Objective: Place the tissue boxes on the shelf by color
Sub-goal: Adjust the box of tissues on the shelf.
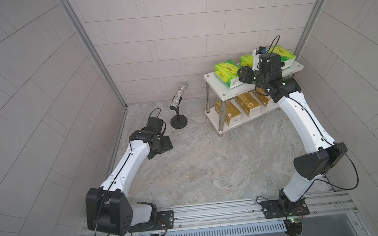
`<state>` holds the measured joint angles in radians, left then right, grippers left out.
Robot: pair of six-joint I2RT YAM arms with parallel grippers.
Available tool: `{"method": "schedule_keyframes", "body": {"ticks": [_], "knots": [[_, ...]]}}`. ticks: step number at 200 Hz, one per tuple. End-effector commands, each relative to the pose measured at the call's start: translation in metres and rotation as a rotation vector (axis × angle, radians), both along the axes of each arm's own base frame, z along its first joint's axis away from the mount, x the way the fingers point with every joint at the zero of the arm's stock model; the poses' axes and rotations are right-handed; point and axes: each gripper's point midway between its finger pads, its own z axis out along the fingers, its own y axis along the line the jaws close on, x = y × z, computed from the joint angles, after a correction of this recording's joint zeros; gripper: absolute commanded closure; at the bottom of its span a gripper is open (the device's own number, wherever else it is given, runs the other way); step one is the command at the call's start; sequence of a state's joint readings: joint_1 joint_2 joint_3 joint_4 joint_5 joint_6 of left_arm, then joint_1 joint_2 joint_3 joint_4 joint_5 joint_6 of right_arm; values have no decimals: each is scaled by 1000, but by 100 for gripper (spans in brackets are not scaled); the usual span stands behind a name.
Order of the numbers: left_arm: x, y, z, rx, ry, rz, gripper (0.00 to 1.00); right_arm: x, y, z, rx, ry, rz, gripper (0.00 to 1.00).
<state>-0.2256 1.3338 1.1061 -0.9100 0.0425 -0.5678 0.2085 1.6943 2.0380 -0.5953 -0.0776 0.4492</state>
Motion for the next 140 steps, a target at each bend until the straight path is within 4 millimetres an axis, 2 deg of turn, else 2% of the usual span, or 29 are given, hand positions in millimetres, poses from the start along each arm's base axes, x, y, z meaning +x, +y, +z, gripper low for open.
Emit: {"method": "schedule_keyframes", "body": {"ticks": [1,89,116,140], "knots": [[-4,3,3,14,-6,3,17,-5,0,10,9,-12,3,41],[-3,4,8,16,-22,8,17,-6,-8,50,-39,-97,-6,18],[0,9,18,47,-49,-2,17,-15,-22,60,-74,-99,-13,11],[5,16,32,99,-93,-25,17,-33,-40,56,-108,-62,-10,3]]}}
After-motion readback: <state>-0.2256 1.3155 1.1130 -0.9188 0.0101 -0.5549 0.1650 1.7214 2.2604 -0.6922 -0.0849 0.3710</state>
